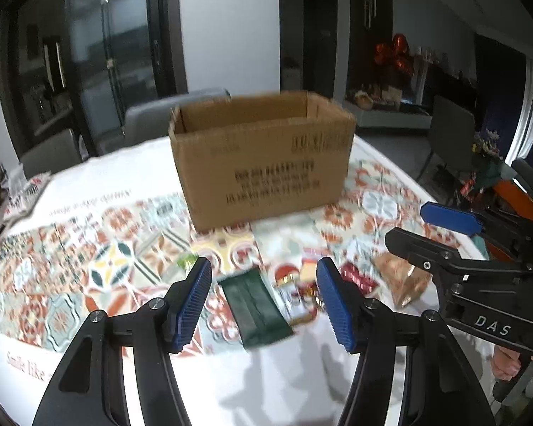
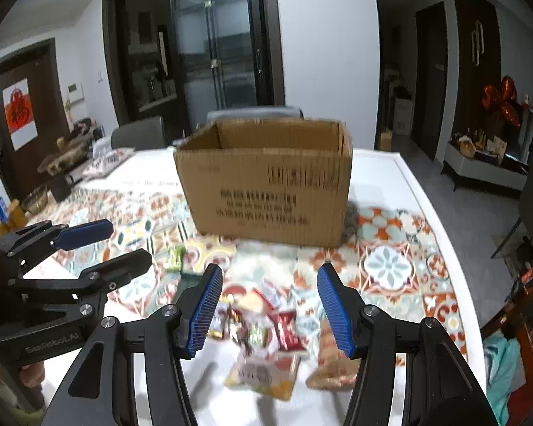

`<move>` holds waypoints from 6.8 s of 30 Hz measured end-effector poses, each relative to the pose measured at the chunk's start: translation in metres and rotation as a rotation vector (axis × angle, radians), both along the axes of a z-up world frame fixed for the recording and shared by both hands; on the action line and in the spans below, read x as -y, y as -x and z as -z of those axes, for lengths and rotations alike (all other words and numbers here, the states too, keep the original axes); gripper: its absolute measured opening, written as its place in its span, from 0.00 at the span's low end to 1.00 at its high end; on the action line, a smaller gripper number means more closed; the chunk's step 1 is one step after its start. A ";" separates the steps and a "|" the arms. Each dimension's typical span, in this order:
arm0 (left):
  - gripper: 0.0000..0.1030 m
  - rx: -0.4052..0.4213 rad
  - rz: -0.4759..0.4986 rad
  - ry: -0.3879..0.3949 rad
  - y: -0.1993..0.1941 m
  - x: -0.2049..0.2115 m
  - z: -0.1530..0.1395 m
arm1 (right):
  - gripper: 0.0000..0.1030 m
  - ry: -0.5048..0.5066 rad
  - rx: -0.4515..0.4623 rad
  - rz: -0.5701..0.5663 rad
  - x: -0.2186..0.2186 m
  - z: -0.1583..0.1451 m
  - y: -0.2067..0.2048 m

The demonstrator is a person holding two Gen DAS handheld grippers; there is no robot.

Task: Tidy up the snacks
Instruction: 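Grasp the white chocolate bar with left tool while right tool grasps red pack, then carry both snacks into the box and open both tools to release, then grasp the dark green wrapper with left tool while right tool grasps wrapped chocolate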

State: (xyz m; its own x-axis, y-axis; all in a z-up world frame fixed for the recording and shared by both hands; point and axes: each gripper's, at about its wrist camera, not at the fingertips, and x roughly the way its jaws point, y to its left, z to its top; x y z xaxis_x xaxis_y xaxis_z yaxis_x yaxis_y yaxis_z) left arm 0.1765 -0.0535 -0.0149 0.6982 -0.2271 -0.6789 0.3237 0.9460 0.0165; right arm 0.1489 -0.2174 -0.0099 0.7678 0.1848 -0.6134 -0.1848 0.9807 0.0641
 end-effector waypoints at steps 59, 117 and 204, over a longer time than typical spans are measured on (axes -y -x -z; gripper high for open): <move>0.19 -0.272 0.007 -0.002 -0.054 0.037 0.099 | 0.23 -0.051 -0.330 -0.018 0.010 0.103 -0.063; 0.19 0.097 0.009 -0.018 -0.155 0.011 -0.080 | 0.23 -0.036 -0.013 -0.057 -0.009 -0.074 -0.168; 0.44 -0.291 -0.080 -0.044 -0.061 0.005 0.105 | 0.30 -0.009 -0.340 -0.157 -0.037 0.092 -0.048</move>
